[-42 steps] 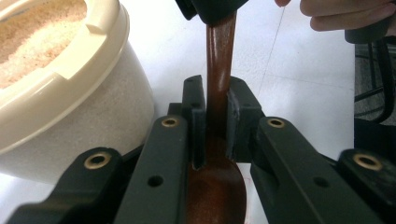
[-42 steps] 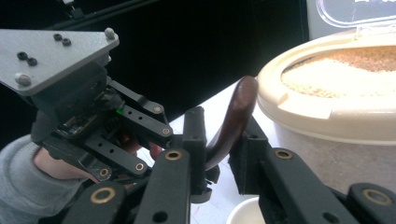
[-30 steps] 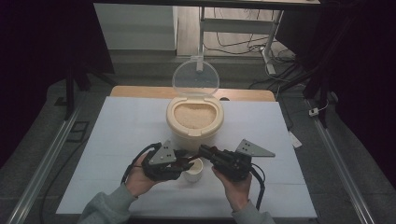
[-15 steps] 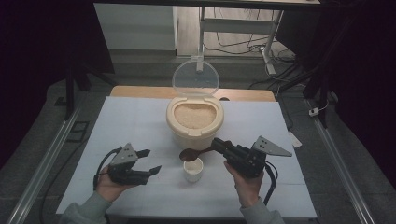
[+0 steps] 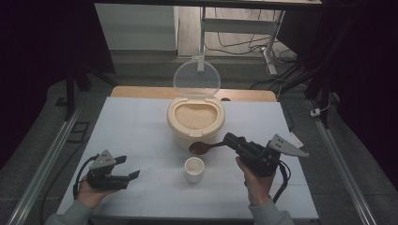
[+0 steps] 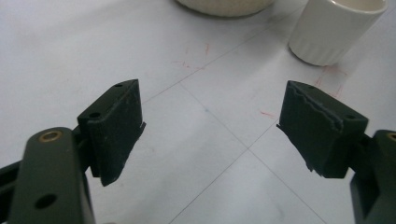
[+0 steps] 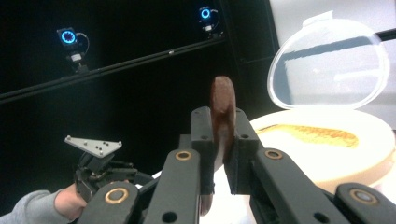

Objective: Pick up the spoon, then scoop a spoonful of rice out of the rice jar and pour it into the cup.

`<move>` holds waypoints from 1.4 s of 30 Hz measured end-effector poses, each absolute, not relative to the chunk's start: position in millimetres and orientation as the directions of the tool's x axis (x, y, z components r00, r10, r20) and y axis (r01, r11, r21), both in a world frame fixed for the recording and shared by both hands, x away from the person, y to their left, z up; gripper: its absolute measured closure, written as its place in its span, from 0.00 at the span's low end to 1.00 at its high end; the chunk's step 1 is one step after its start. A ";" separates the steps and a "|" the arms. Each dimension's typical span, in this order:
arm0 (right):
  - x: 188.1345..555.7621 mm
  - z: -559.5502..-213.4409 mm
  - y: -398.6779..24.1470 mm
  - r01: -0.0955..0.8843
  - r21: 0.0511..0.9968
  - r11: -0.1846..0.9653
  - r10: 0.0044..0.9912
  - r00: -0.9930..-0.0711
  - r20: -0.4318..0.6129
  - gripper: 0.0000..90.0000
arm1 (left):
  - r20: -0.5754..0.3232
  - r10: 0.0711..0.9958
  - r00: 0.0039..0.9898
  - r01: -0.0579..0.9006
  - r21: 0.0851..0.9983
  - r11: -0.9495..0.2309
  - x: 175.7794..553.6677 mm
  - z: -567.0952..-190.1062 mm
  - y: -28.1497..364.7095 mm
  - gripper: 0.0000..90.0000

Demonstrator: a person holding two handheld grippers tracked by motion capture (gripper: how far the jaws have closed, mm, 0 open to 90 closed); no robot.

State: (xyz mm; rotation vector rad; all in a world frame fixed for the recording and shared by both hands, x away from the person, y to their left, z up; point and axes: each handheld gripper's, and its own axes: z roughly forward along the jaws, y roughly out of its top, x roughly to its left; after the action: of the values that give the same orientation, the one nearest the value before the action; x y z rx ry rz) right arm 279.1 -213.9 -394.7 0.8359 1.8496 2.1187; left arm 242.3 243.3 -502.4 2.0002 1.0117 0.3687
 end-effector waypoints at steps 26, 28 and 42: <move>313.1 -349.0 -222.8 0.112 0.956 -0.271 0.571 -0.781 0.254 0.92 | -0.125 0.757 0.642 0.550 0.762 -0.341 246.8 -508.2 238.8 0.20; 318.0 -344.3 -221.6 0.110 0.958 -0.263 0.579 -0.777 0.248 0.92 | -0.127 0.755 0.644 0.551 0.761 -0.342 247.2 -508.4 238.7 0.19; 359.1 -344.9 -197.2 0.126 0.988 -0.093 0.719 -0.678 0.154 0.92 | -0.135 0.746 0.652 0.561 0.748 -0.354 248.4 -511.3 237.5 0.20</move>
State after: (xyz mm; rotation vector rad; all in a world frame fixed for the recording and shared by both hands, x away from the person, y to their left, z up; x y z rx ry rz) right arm 359.1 -197.2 -344.9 0.9175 1.7519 1.8219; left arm 248.4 237.5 -511.3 2.0585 1.0137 0.2909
